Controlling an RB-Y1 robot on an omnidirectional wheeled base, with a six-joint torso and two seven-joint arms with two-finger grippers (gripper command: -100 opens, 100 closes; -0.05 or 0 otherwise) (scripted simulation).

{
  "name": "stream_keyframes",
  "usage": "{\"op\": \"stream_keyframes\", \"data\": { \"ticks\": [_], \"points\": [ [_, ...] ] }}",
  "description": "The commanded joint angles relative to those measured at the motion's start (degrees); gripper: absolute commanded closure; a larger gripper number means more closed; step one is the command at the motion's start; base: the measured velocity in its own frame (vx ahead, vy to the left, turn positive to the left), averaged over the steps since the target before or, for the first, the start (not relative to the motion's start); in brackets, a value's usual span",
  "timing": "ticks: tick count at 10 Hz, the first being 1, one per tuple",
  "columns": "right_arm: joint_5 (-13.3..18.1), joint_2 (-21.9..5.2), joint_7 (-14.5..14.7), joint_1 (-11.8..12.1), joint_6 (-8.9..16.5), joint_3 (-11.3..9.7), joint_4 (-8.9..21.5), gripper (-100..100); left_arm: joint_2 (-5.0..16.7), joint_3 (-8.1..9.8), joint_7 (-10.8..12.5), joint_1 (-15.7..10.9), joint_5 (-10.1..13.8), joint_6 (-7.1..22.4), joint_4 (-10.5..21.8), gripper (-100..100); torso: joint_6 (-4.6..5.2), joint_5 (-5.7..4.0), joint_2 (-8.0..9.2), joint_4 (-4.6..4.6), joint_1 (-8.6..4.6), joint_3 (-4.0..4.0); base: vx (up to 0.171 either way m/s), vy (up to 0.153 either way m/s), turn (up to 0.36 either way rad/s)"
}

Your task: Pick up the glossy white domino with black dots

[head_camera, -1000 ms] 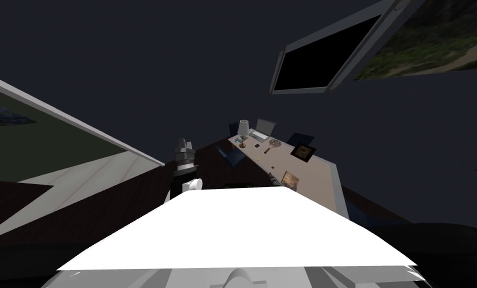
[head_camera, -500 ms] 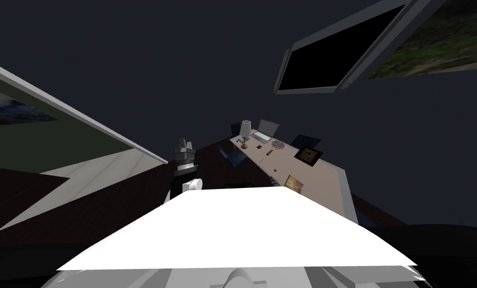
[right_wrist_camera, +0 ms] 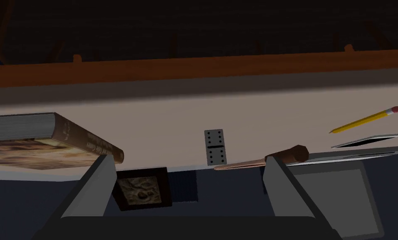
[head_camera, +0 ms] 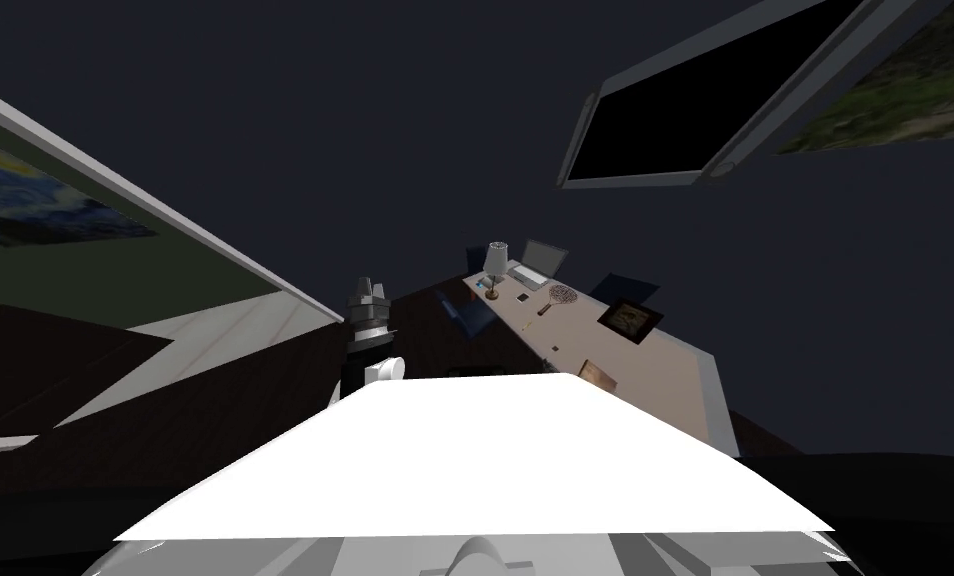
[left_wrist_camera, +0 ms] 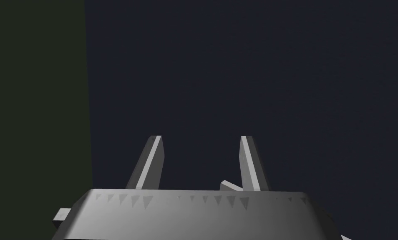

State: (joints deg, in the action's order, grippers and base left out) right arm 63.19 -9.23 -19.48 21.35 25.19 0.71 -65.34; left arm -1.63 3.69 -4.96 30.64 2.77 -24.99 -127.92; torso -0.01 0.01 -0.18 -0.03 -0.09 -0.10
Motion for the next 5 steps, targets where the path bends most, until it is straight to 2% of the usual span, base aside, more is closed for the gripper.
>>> {"op": "stream_keyframes", "data": {
  "ticks": [1,3,4,5],
  "points": [
    [1.37,-0.18,-0.12,-0.40,1.30,-0.34,1.62,-100,0.00,0.00,0.00,0.00,0.00,0.00,0.00,0,0.00,0.00,0.00,0.00,0.00,0.00,0.052,-0.035,0.063],
    [4.87,-0.50,-0.81,-2.06,4.50,-1.43,5.35,-100,0.00,0.00,0.00,0.00,0.00,0.00,0.00,0,0.02,-0.01,0.01,-0.01,-0.05,0.00,0.053,-0.042,0.136],
    [5.18,-0.50,-0.81,-2.06,4.50,-1.43,5.86,-100,0.00,0.00,0.00,0.00,0.00,0.00,0.00,0,0.01,-0.01,-0.02,-0.01,-0.06,-0.01,0.048,-0.039,0.052],
    [6.92,-0.67,-1.10,-2.87,5.93,-1.97,7.80,-100,0.00,0.01,0.00,0.01,0.00,0.00,0.00,0,0.04,-0.01,0.01,-0.01,-0.04,-0.01,0.046,-0.042,0.094]
  ]
}}
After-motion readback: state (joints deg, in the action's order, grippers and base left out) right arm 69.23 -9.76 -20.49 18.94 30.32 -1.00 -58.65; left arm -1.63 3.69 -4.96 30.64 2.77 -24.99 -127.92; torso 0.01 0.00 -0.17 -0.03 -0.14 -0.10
